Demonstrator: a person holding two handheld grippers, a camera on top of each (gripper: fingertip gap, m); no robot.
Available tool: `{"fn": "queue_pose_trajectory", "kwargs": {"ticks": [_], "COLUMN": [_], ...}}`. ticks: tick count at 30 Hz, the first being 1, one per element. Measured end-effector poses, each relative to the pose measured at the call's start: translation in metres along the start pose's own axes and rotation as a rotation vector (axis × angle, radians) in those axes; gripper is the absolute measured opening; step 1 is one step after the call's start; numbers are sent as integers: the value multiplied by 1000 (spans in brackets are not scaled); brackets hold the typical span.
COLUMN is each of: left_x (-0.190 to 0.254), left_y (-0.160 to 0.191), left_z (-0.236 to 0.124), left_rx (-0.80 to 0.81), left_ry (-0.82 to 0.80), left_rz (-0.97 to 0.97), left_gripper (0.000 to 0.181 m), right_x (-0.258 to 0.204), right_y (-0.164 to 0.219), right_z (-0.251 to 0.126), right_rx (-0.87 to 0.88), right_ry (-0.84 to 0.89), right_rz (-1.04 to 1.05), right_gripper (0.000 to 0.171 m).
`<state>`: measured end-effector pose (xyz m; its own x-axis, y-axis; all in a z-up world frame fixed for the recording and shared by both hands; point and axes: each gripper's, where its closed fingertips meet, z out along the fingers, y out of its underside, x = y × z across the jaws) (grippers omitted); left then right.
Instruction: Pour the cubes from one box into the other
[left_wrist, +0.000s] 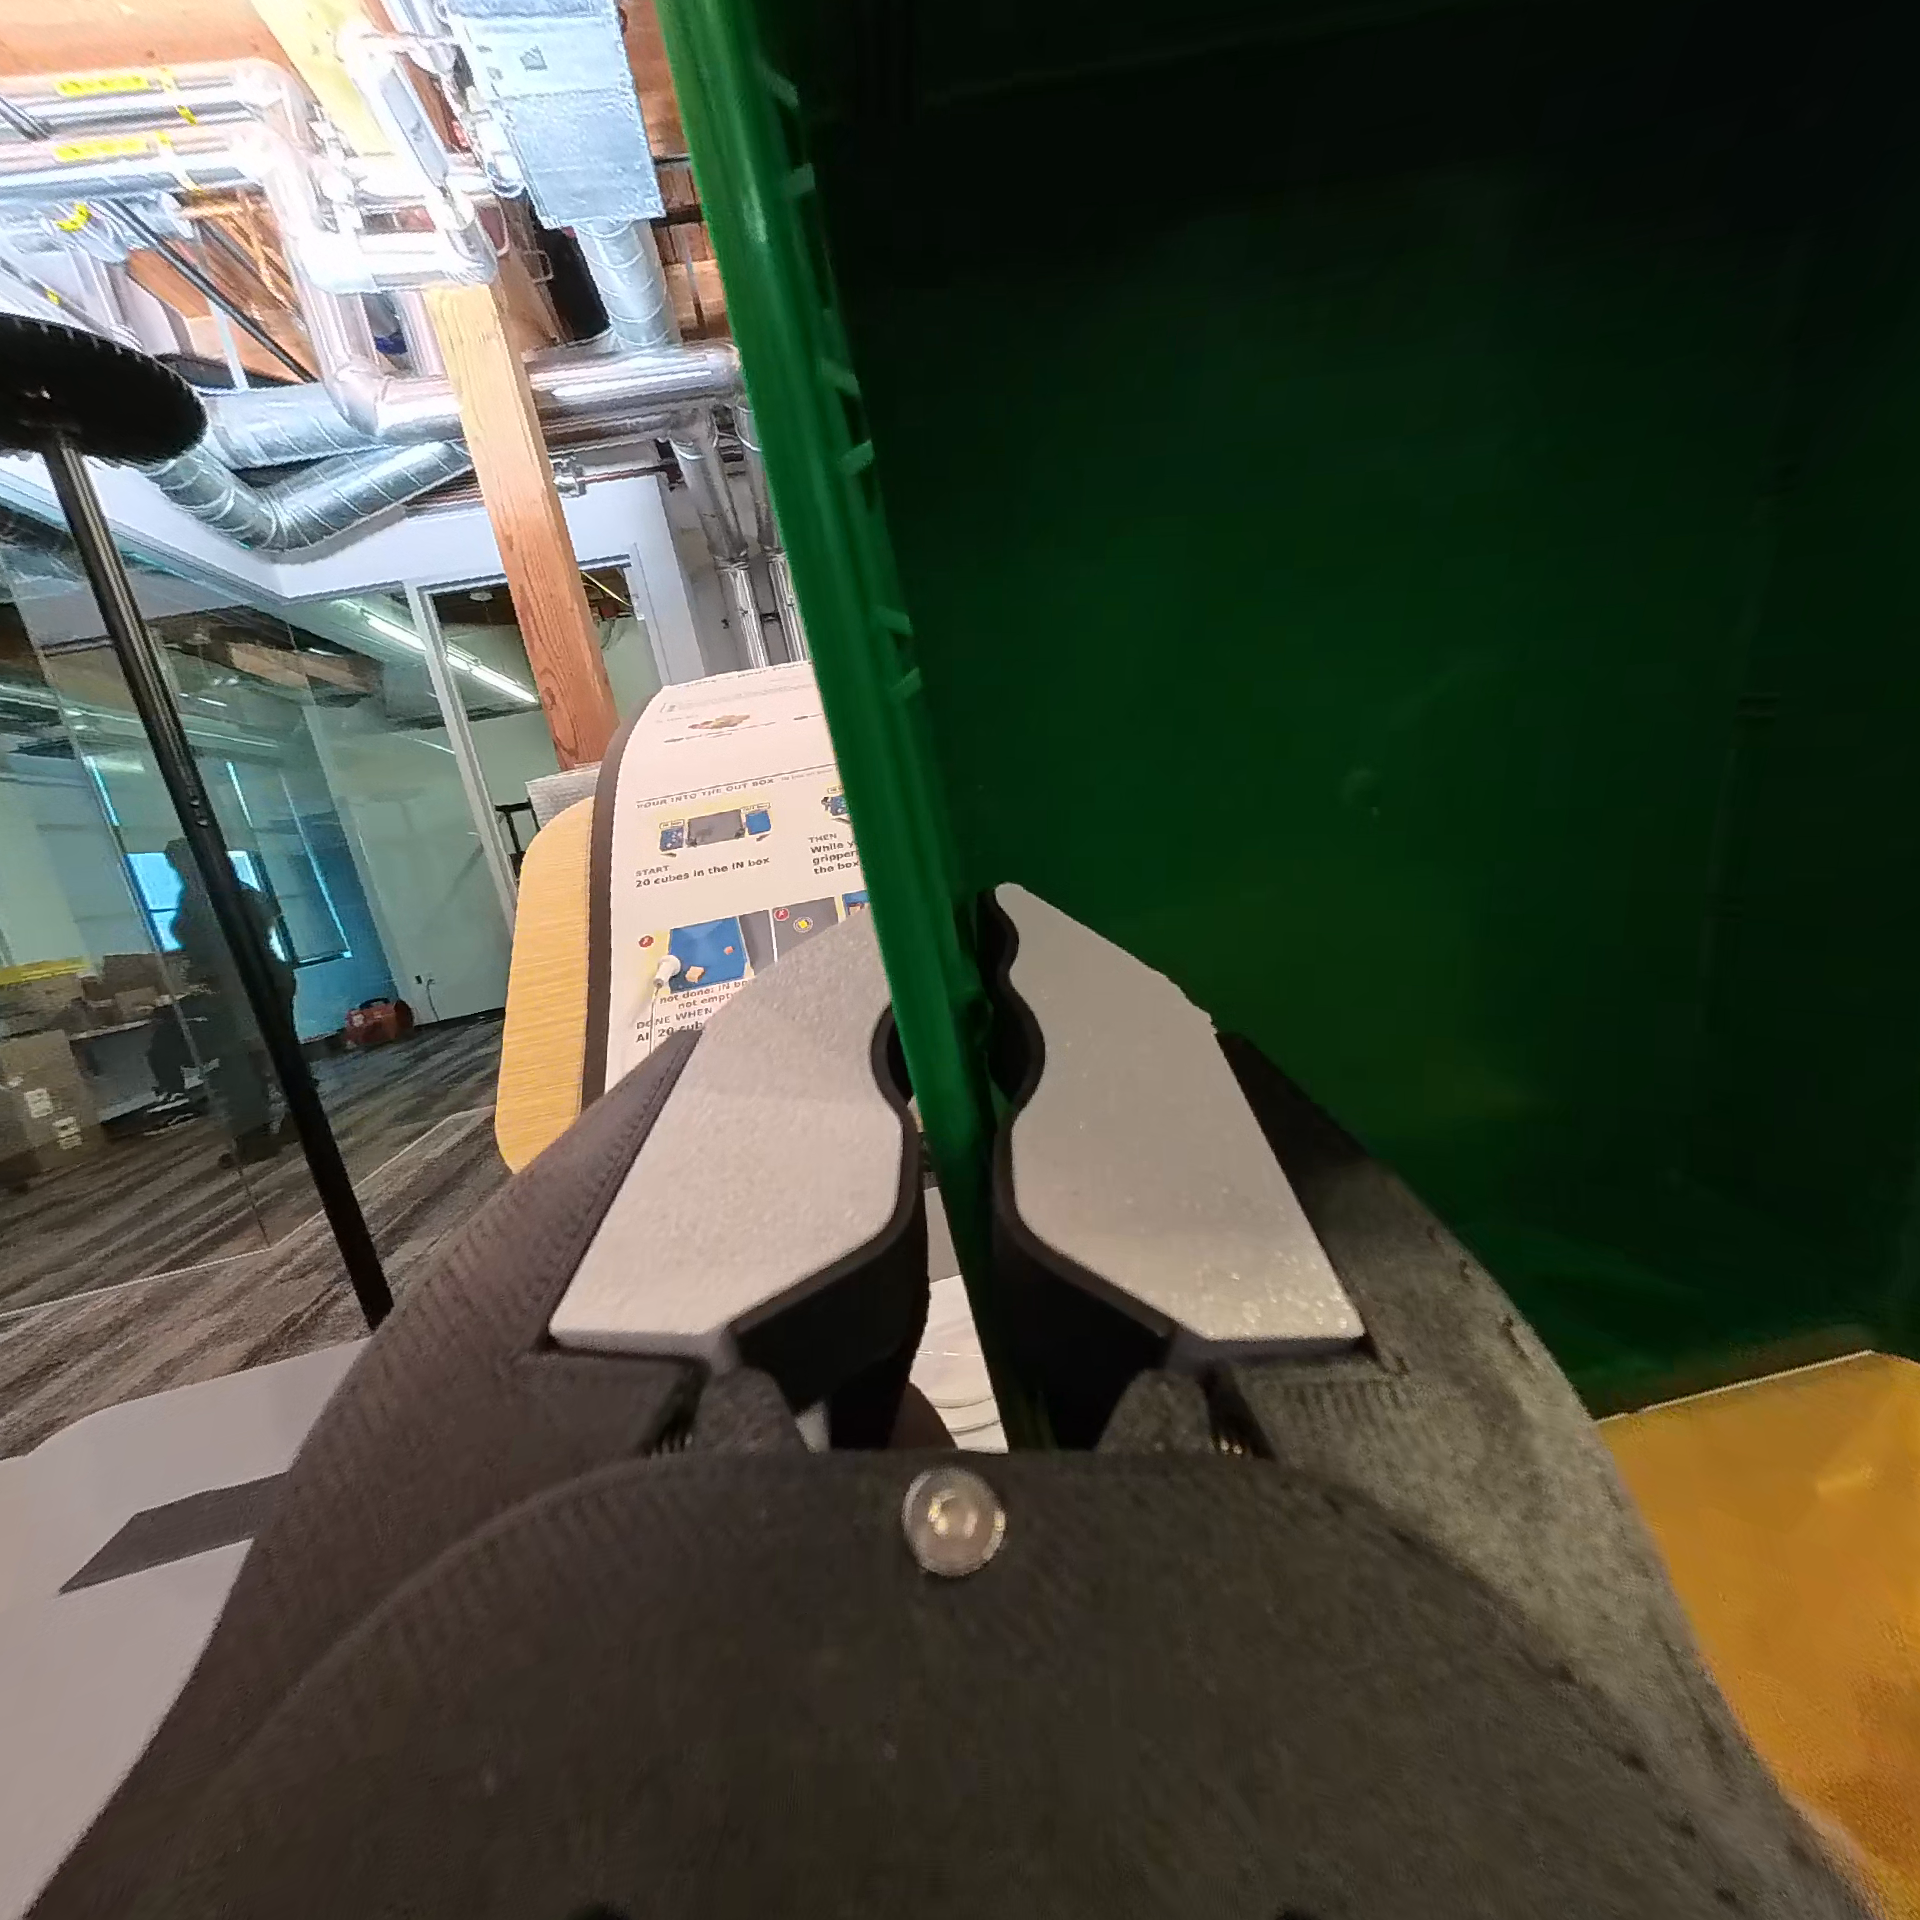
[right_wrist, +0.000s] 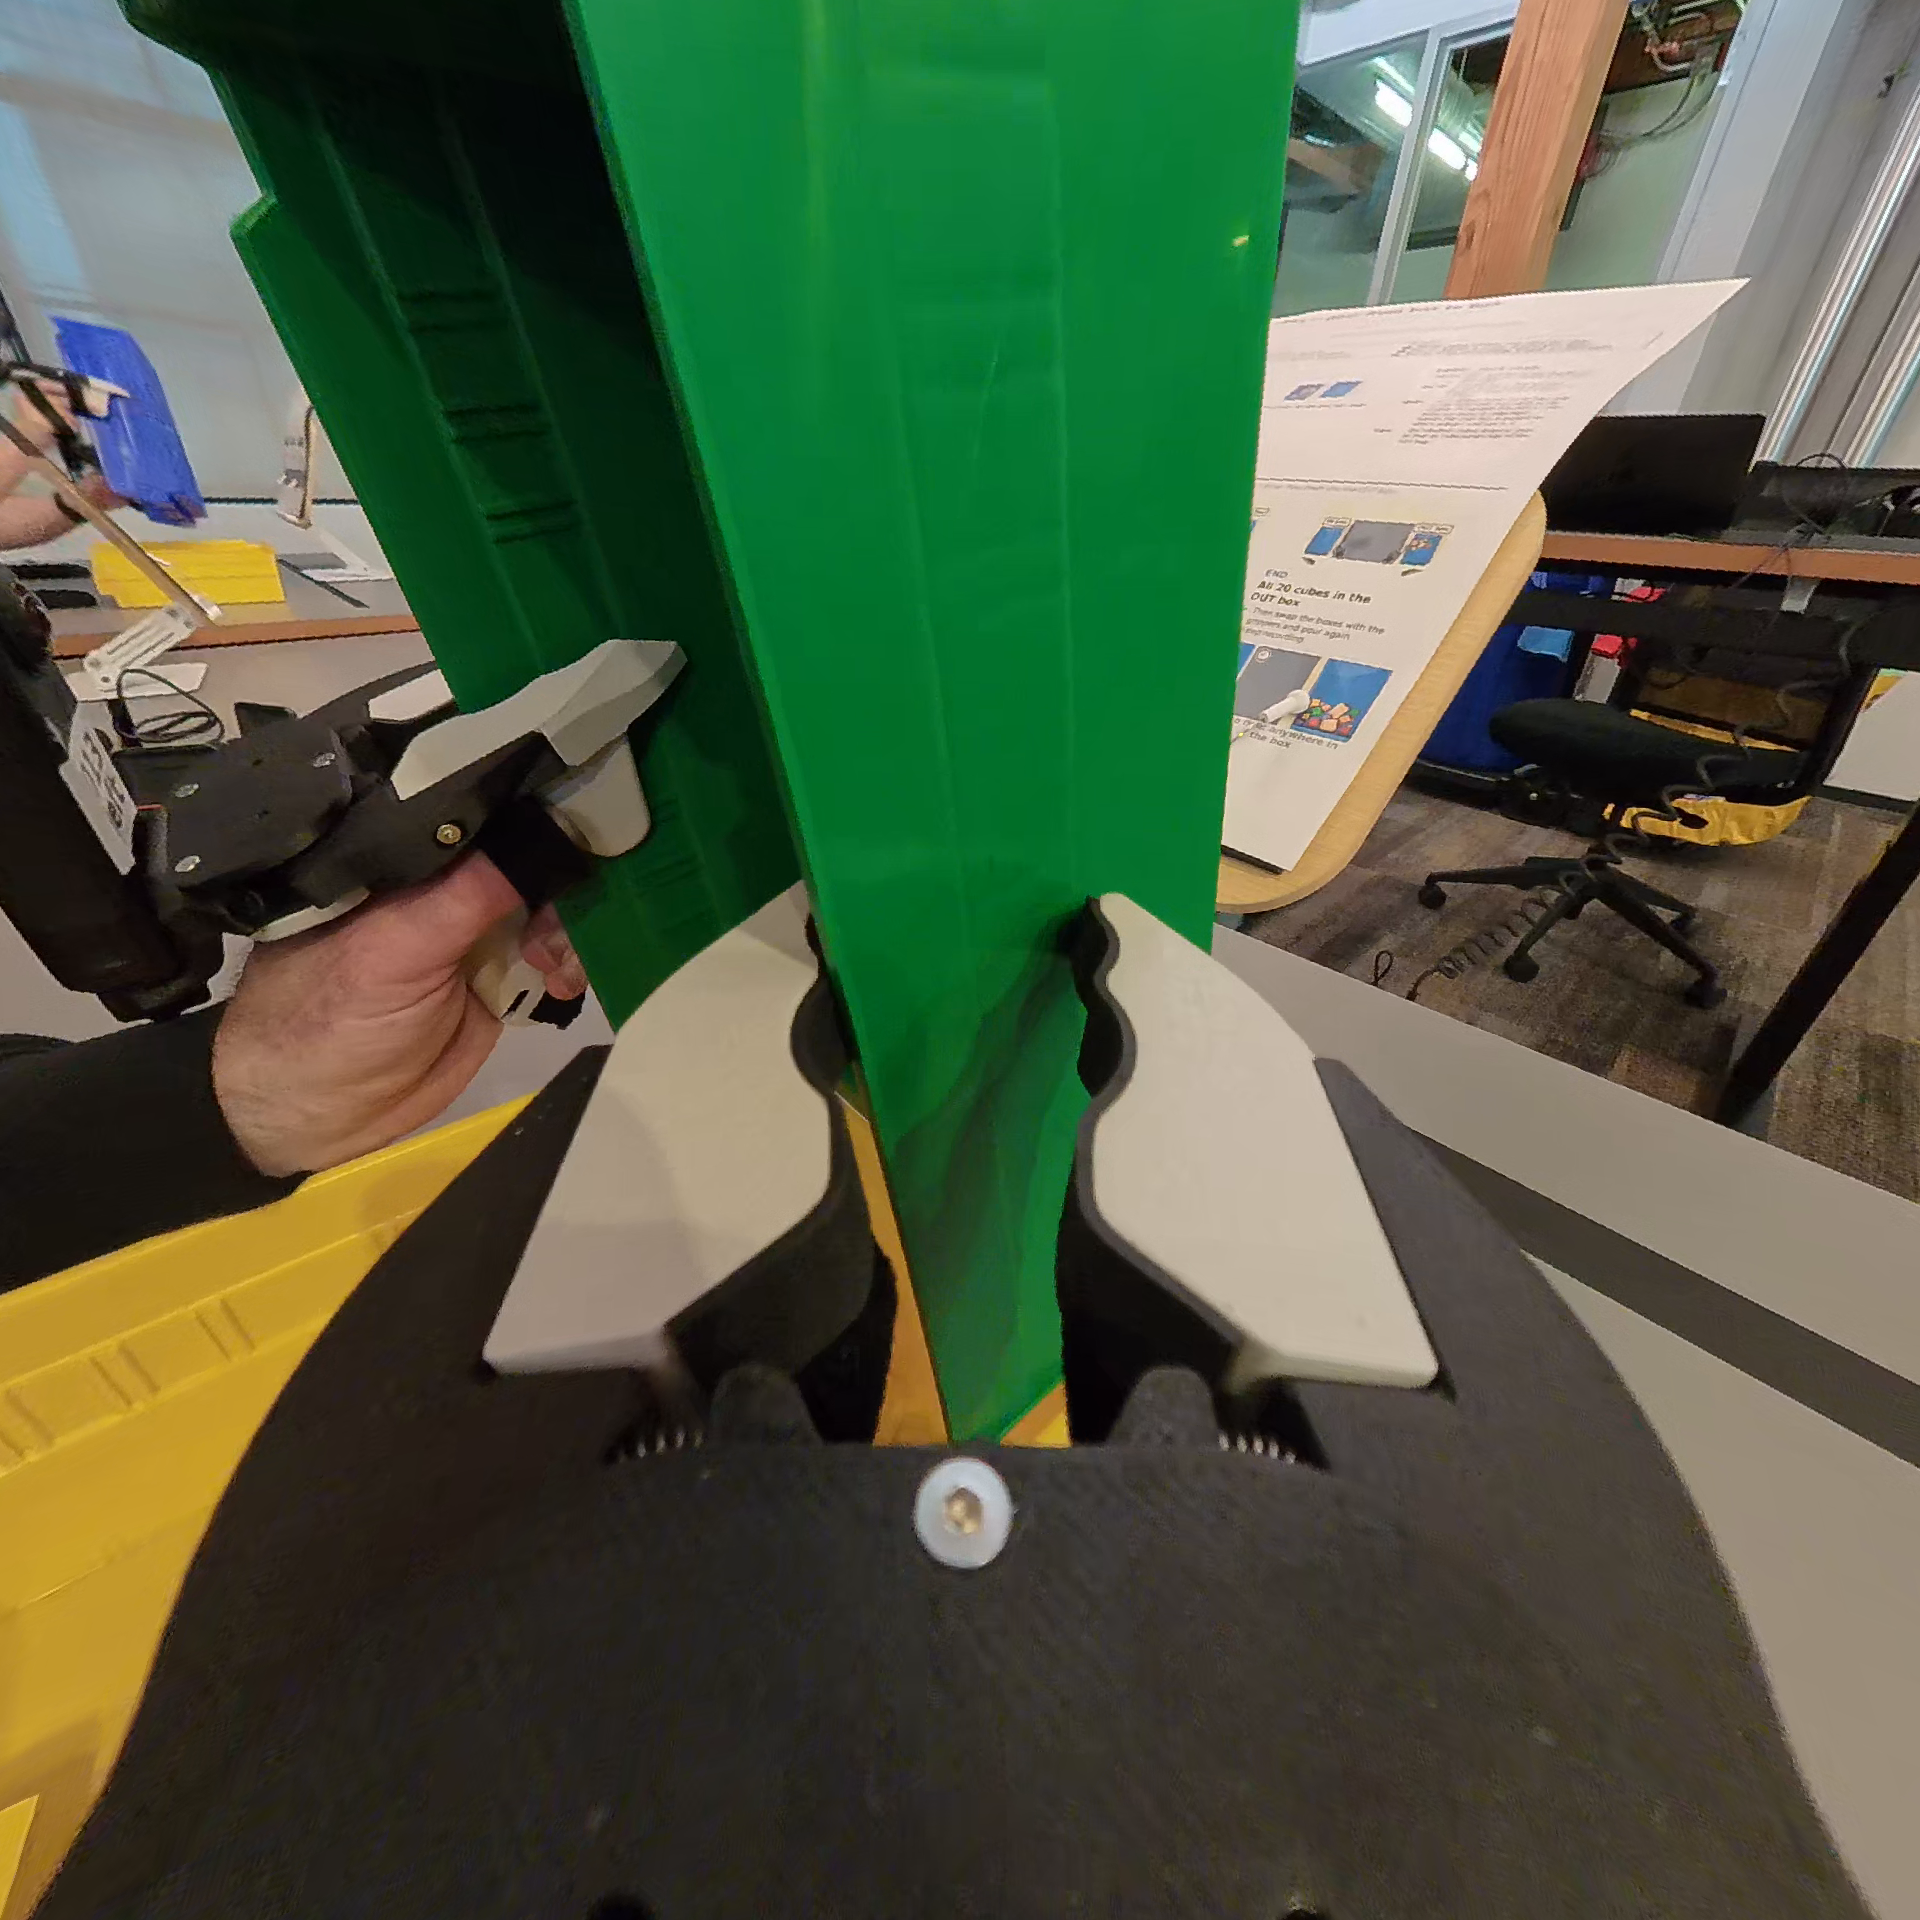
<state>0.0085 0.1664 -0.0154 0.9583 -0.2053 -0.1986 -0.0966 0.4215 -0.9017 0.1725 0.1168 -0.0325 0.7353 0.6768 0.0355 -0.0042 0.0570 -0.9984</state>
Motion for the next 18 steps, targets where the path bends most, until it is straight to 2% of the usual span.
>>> {"fn": "queue_pose_trajectory", "kwargs": {"ticks": [13,18], "left_x": [-1,-2], "left_y": [-6,-7], "left_z": [-2,4], "left_rx": [7,-41], "left_ry": [7,65], "left_rz": [16,-5], "left_gripper": [7,8], "right_x": [-1,-3], "right_y": [-5,-13], "right_z": [-1,0], "right_rx": [1,-19], "right_ry": [1,2], "right_rz": [2,12], "right_gripper": [36,37]}}
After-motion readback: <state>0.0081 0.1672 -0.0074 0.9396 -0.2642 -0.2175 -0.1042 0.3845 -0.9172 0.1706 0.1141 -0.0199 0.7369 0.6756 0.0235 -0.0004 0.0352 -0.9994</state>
